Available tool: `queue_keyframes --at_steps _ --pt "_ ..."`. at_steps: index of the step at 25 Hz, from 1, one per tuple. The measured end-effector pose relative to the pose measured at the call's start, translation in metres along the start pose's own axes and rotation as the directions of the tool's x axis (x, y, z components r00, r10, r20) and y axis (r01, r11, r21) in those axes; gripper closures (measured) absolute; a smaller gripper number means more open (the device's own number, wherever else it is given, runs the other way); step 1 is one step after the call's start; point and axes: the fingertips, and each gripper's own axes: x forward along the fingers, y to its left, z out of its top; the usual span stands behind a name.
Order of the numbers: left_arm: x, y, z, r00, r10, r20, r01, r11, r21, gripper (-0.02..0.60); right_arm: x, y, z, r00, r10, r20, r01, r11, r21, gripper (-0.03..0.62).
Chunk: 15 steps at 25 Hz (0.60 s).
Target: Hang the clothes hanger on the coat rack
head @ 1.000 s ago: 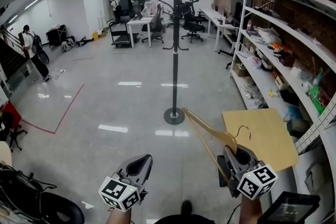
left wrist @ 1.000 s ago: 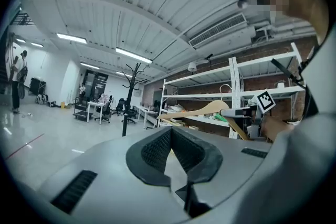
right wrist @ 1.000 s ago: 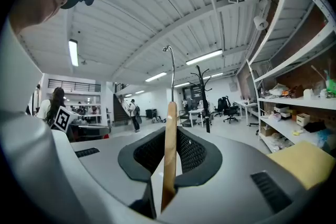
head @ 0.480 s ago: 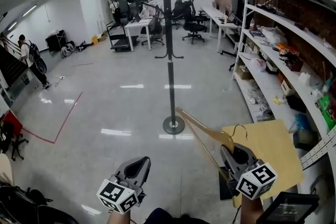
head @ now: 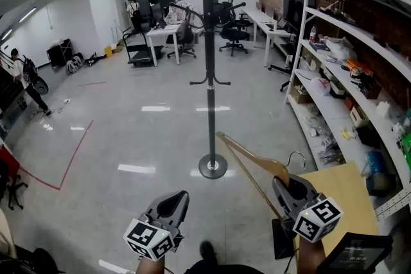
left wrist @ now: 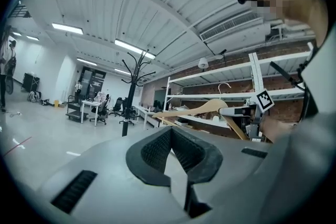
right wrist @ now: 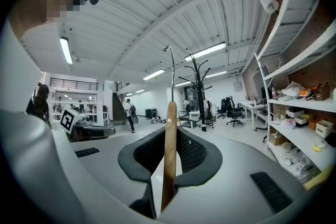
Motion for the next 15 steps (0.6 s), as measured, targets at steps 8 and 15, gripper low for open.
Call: queue_keyframes --at_steps 8,15 --pt "0.057 0.092 0.035 0.998 -0.041 0.041 0.041 0.999 0.005 0.581 0.104 -0.012 0.027 1.000 0.016 0.015 -0.016 1.000 0.015 0.539" --pt "0.119 0.144 0.033 0.999 -0.041 0.025 0.042 0.999 -0.015 0.581 0.175 -0.050 0.028 0.999 0.052 -0.001 -0.052 0.998 0.028 0.539"
